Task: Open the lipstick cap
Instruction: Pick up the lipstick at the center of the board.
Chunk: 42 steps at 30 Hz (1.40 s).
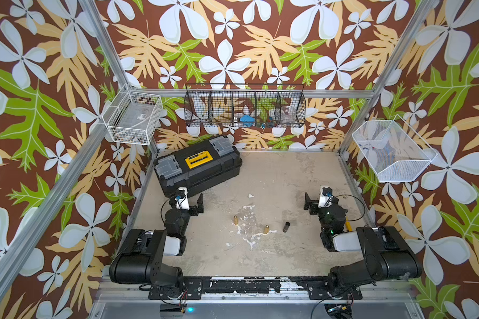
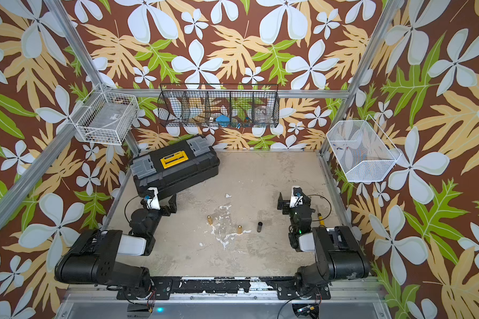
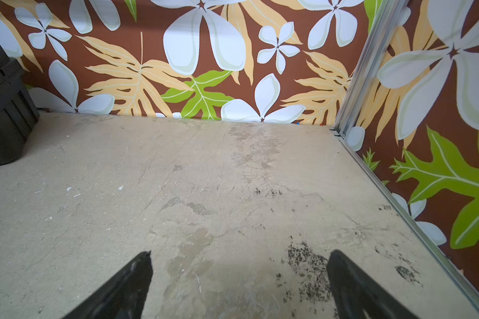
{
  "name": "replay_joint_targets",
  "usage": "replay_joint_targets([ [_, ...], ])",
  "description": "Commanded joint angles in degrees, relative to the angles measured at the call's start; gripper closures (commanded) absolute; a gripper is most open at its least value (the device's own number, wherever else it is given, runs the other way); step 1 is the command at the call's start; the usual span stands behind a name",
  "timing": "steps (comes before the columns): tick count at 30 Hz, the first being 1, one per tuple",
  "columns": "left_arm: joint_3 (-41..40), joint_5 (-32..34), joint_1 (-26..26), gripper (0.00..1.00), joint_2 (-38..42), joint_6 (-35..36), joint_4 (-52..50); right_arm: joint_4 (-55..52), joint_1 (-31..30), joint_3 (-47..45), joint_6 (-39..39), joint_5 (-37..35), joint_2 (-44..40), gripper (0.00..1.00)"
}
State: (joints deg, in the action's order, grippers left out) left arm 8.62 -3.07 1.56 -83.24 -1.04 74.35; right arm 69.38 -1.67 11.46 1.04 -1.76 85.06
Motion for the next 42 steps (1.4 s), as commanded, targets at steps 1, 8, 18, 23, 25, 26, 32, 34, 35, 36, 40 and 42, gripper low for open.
replay_joint_targets([
  [1, 0.08, -0.2, -0.16, 0.0, 0.25, -0.09, -0.22, 0.75, -0.08, -0.06, -0.16, -0.17, -0.11, 0.0],
  [8, 0.06, -0.18, -0.22, 0.0, 0.22, -0.05, -0.09, 0.51, 0.0, 0.14, -0.18, -0.15, -0.02, 0.0],
  [18, -1.51, 0.54, -0.09, 0.0, 1.89, -0.33, 1.04, 4.81, -0.02, -2.83, -0.16, 0.12, -1.47, 0.0],
  [23, -1.25, 8.4, -0.09, 0.0, 11.11, -3.77, -6.99, -8.86, -0.05, -1.81, 2.2, -3.54, -13.39, 0.0],
  [25, -0.43, 7.42, -0.12, 0.0, 14.31, -3.59, -10.75, -20.34, -0.01, 1.95, 3.24, -4.47, -16.72, 0.0],
  [26, -0.04, 6.84, -0.16, 0.0, 15.58, -3.57, -12.4, -23.07, -0.07, 2.6, 3.86, -4.43, -18.41, 0.0],
  [32, 10.26, 7.11, -0.15, 0.0, 20.77, -9.93, -34.82, -57.64, -0.03, 18.6, 17.2, -5.34, -25.7, 0.0],
  [34, 14.25, 6.84, -0.14, 0.0, 21.77, -15.72, -43.0, -63.51, -0.03, 23.08, 21.89, -3.25, -24.89, 0.0],
  [35, 16.43, 7.64, -0.14, 0.0, 22.08, -19.72, -47.58, -66.86, -0.06, 25.39, 23.49, -1.65, -24.51, 0.0],
  [36, 18.5, 7.78, -0.16, 0.0, 22.18, -22.11, -51.68, -69.06, -0.04, 27.27, 23.02, 1.89, -24.13, 0.0],
  [40, 21.86, 6.18, -0.16, 0.0, 23.11, -28.66, -60.3, -64.39, 0.0, 26.84, 24.09, 18.58, -24.88, 0.0],
  [42, 21.38, 4.4, -0.16, 0.0, 24.44, -33.23, -61.21, -61.73, -0.02, 26.4, 24.61, 27.77, -25.03, 0.0],
])
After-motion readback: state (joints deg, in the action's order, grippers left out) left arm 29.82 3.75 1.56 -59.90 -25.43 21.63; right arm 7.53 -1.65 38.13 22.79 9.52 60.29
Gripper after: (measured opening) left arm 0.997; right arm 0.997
